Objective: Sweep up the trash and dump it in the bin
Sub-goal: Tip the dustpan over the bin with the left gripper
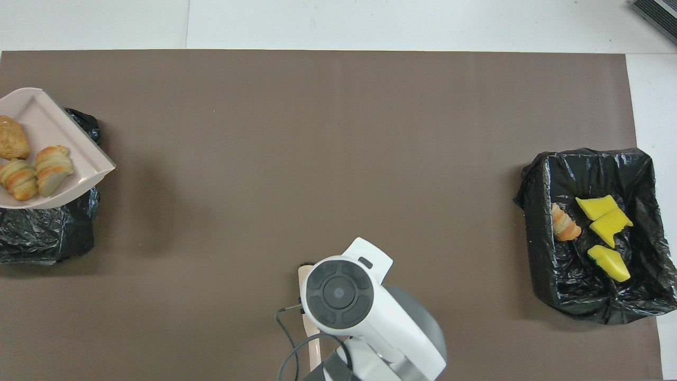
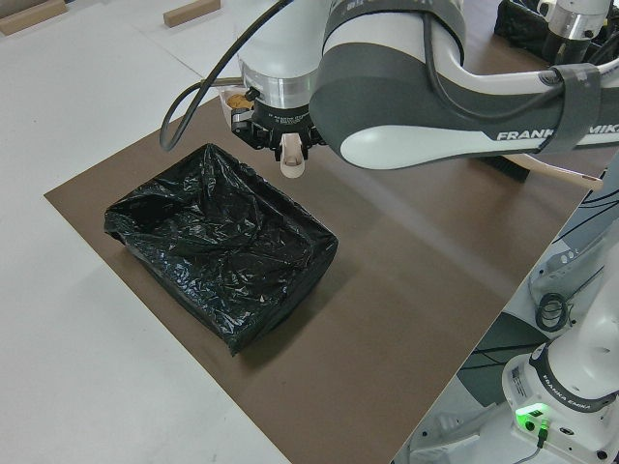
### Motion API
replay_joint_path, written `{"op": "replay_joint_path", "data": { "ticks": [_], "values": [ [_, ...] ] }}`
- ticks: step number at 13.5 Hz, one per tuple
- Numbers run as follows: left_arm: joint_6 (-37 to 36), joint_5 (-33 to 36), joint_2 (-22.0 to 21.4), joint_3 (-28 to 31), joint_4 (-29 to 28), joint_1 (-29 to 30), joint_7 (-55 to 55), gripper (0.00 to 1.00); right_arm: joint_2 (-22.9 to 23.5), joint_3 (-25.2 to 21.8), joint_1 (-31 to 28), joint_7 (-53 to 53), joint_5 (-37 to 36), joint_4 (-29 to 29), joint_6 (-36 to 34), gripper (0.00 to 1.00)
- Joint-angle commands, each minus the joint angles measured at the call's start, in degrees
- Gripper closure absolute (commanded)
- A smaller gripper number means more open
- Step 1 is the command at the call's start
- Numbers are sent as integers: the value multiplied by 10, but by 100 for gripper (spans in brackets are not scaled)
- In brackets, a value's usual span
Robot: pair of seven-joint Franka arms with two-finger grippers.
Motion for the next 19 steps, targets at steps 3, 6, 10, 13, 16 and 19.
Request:
{"op": "replay_joint_path", "data": {
  "ticks": [3, 6, 10, 13, 16, 19],
  "values": [
    [-38, -32, 2, 3, 31, 91, 53, 100, 5, 5, -110, -183, -30, 100, -100, 0],
    [-52, -21, -14, 19, 30, 118, 57, 100, -13, 3, -183, -276, -47, 106, -110, 0],
    [-12, 54, -15, 39, 30, 118, 118, 100, -19, -5, -268, -344, -72, 121, -116, 0],
    [12, 119, -19, 33, 26, 107, 116, 100, -18, -4, -329, -351, -73, 150, -117, 0],
    [22, 164, -16, 32, 20, 88, 112, 100, -18, -47, -342, -348, -64, 171, -116, 0],
    [53, 202, -11, 32, 18, 66, 80, 100, -18, -106, -338, -345, -56, 195, -126, 0]
  ]
}}
